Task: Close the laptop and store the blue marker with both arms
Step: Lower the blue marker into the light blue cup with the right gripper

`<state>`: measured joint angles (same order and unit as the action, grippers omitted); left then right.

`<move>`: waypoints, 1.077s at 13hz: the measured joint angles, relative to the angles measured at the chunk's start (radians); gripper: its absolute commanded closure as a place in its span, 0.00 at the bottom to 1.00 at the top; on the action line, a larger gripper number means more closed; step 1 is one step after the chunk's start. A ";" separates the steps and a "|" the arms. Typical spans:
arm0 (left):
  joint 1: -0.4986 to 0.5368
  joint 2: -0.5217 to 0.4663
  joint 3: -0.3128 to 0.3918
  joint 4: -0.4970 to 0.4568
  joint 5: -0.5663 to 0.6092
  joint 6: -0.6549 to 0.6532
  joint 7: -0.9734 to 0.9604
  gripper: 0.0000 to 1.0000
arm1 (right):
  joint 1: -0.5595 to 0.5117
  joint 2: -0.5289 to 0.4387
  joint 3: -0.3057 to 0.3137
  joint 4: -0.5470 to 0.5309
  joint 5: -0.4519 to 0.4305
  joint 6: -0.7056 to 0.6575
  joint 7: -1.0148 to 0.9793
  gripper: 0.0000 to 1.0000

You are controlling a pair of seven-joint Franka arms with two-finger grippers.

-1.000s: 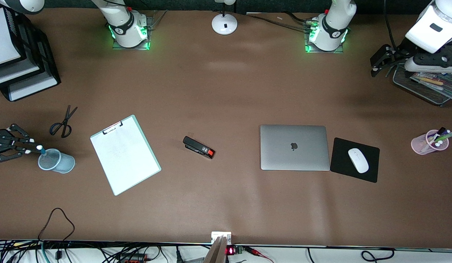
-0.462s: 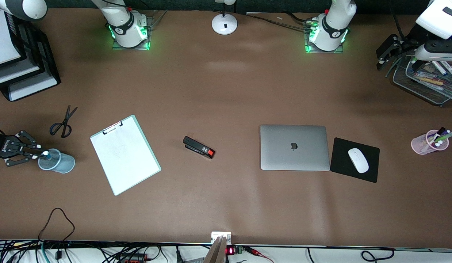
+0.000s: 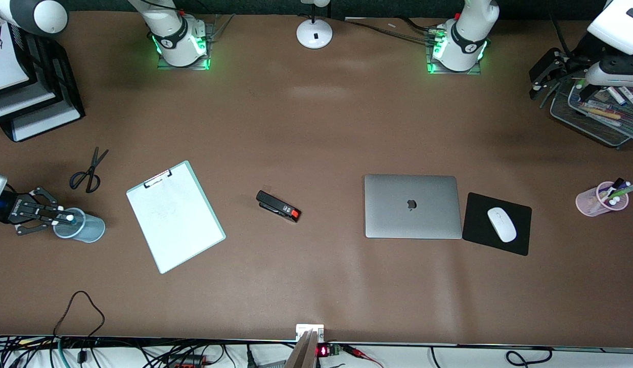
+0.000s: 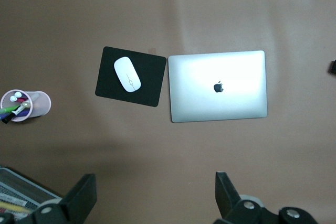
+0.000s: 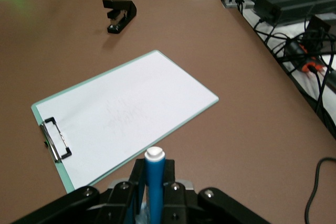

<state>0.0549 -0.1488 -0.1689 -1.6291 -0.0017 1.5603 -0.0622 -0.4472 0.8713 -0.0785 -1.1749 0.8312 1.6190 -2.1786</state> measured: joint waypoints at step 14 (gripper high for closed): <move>-0.055 0.042 0.050 0.066 0.000 -0.072 -0.001 0.00 | -0.010 -0.012 0.001 0.045 -0.065 0.001 0.252 0.00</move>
<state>-0.0003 -0.1068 -0.1194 -1.5628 -0.0017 1.4882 -0.0632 -0.4570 0.8588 -0.0778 -1.1300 0.7660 1.6201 -1.9262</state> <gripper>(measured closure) 0.000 0.264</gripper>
